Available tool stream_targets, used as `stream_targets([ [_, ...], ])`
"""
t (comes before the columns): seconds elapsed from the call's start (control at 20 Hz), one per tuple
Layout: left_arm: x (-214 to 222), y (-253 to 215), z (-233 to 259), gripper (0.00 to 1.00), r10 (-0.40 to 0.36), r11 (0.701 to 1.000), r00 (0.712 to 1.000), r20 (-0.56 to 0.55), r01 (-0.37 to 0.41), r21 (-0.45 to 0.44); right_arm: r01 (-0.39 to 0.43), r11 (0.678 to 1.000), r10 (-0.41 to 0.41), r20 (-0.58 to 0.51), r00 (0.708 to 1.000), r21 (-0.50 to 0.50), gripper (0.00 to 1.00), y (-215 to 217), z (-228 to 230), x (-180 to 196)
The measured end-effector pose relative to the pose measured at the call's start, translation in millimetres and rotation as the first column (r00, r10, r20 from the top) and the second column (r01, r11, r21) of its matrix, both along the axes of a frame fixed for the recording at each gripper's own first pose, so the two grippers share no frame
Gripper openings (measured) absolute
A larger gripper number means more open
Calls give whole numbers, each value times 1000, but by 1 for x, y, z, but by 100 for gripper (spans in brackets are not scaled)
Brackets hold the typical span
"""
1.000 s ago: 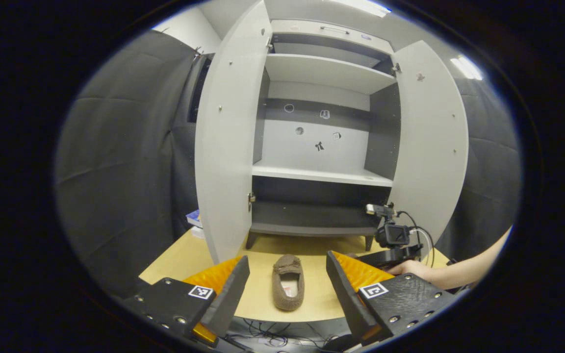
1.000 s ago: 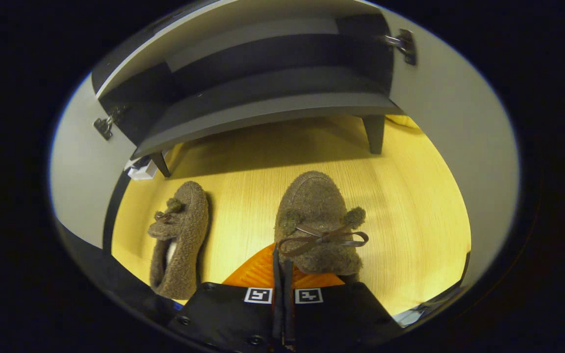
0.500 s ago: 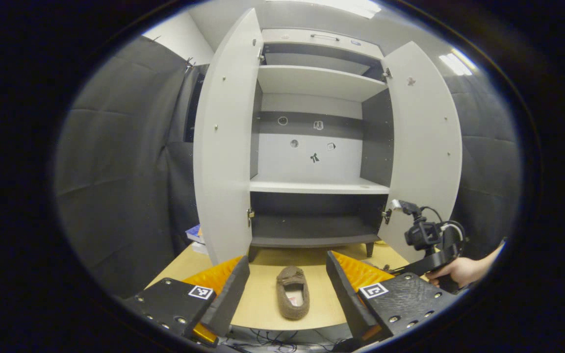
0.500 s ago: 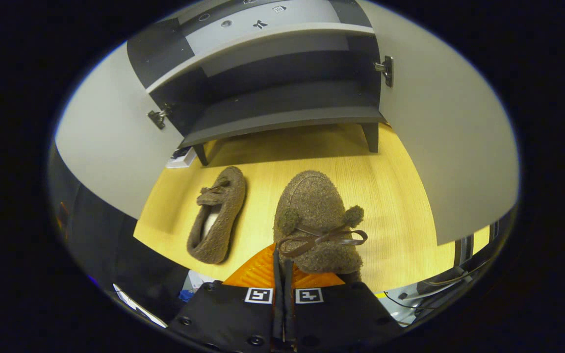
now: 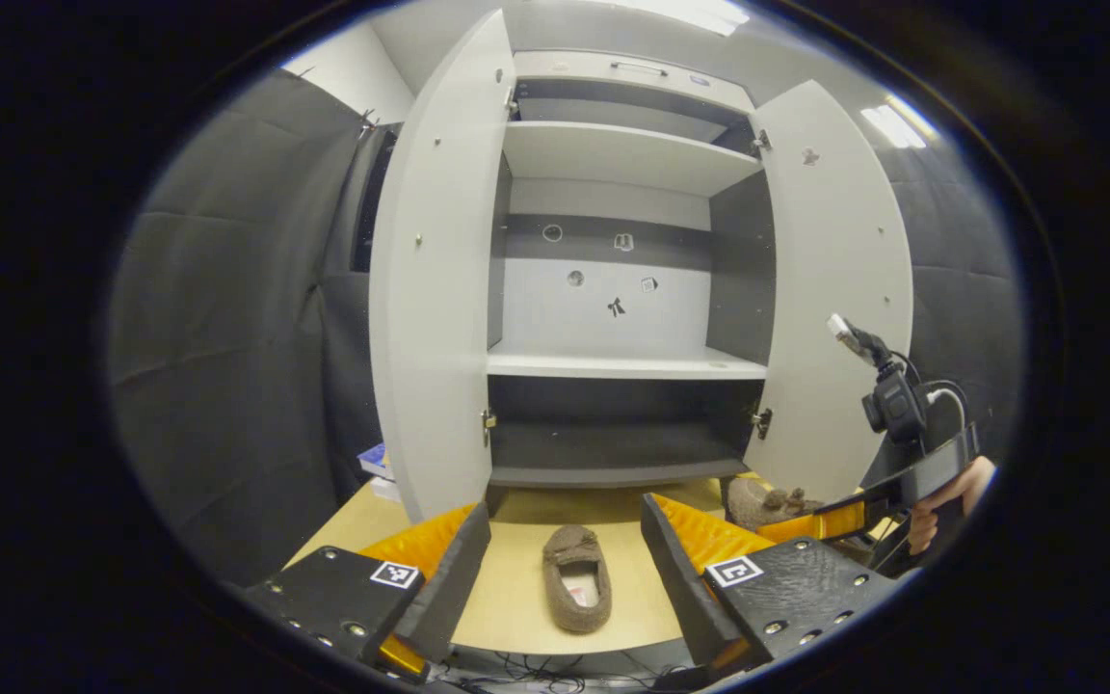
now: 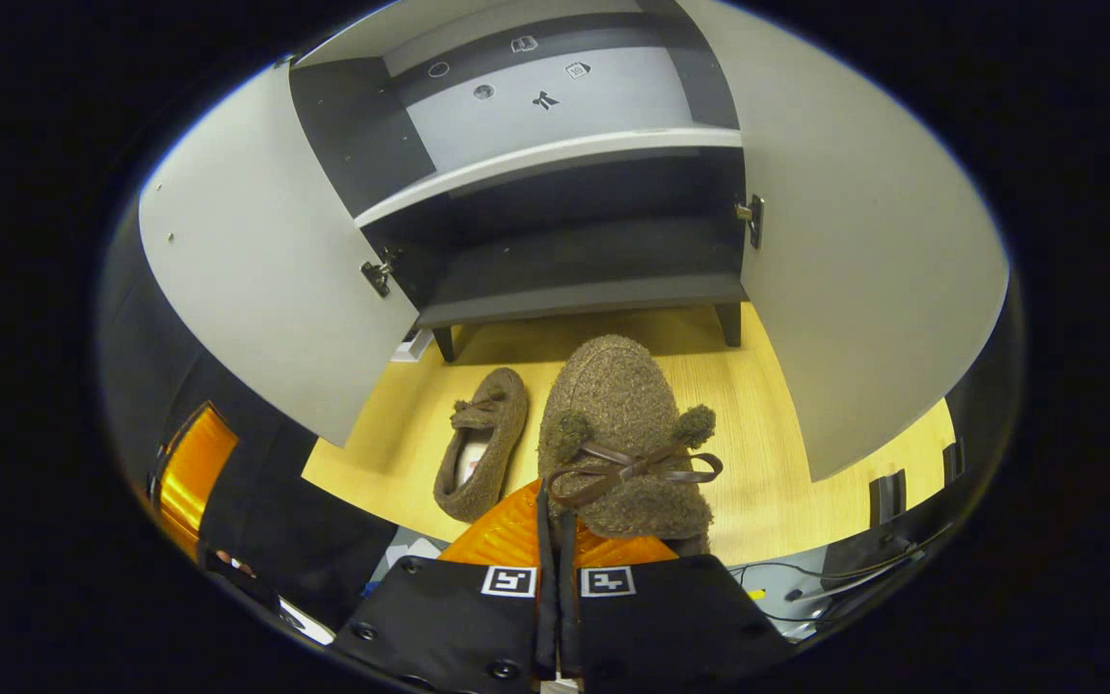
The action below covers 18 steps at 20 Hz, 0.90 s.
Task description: Grab one shoe with the right hand and put it into the shoe cabinet, grab the other shoe with the left hand and put it into the shoe cabinet; then close the right door with the right hand and the left door with the left hand.
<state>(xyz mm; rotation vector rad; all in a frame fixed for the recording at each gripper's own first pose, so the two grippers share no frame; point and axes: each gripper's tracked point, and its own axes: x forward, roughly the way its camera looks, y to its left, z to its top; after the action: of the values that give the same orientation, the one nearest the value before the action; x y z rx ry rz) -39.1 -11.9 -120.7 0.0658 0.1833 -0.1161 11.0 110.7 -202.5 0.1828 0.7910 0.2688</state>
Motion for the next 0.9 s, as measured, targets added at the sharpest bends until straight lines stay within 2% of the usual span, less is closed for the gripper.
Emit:
stream_targets([
  [0.15, 8, -11, 13, 91, -49, 999, 999, 7, 49, -11, -15, 1000, 14, 76, 997, 3, 0, 6, 37, 12],
  [0.25, 14, -15, 19, 91, -73, 997, 997, 8, 73, -19, -13, 1000, 14, 107, 994, -2, 2, 8, 52, 25],
  [0.4, 26, -17, 30, 92, -95, 995, 995, 18, 95, -16, -5, 1000, 6, 179, 984, -3, 0, 11, 81, 53],
  [0.65, 48, -19, 46, 91, -129, 992, 991, 27, 129, 2, 11, 1000, -19, 309, 951, 26, 3, 13, 146, 109],
  [0.9, 77, -21, 63, 92, -117, 993, 992, 55, 118, -7, 26, 999, -37, 391, 920, 33, 2, 7, 194, 175],
])
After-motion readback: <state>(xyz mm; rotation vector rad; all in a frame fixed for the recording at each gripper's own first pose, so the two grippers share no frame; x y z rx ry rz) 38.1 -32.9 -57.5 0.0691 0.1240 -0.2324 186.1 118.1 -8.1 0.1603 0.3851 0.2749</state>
